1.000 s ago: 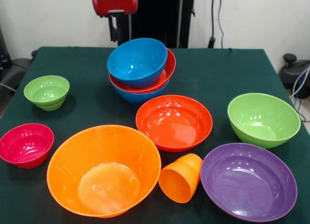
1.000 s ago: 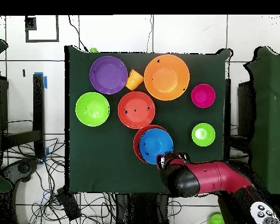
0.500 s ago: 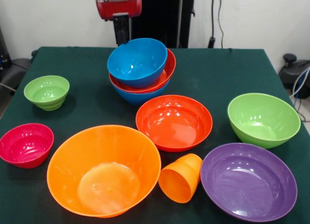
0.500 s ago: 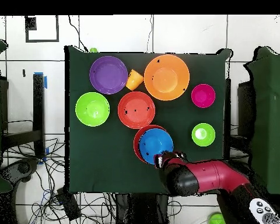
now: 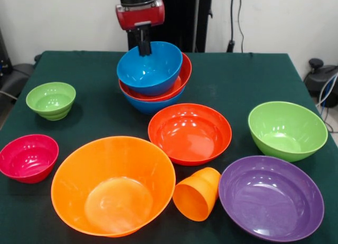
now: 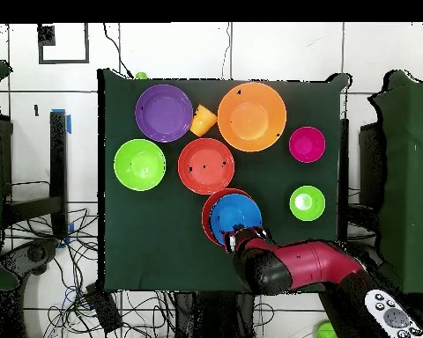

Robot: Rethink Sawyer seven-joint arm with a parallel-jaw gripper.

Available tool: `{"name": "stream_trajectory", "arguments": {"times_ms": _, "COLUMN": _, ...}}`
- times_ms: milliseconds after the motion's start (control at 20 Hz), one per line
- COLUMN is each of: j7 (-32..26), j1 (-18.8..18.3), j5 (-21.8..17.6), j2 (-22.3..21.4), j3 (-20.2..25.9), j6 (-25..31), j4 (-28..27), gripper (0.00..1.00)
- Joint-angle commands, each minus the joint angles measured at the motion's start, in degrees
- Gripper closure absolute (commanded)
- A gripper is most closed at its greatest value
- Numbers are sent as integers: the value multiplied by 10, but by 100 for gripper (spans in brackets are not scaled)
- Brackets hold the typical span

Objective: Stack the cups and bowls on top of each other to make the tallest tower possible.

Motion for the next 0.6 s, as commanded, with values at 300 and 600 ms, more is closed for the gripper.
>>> {"name": "stream_trajectory", "arguments": {"times_ms": 300, "j7": 43, "j1": 60, "j5": -71, "j2": 70, "j3": -59, "j6": -63, "j4": 5, "gripper": 100}}
{"name": "stream_trajectory", "arguments": {"times_ms": 600, "j7": 46, "j1": 78, "j5": -83, "j2": 91, "j3": -86, "j6": -80, "j4": -6, "gripper": 100}}
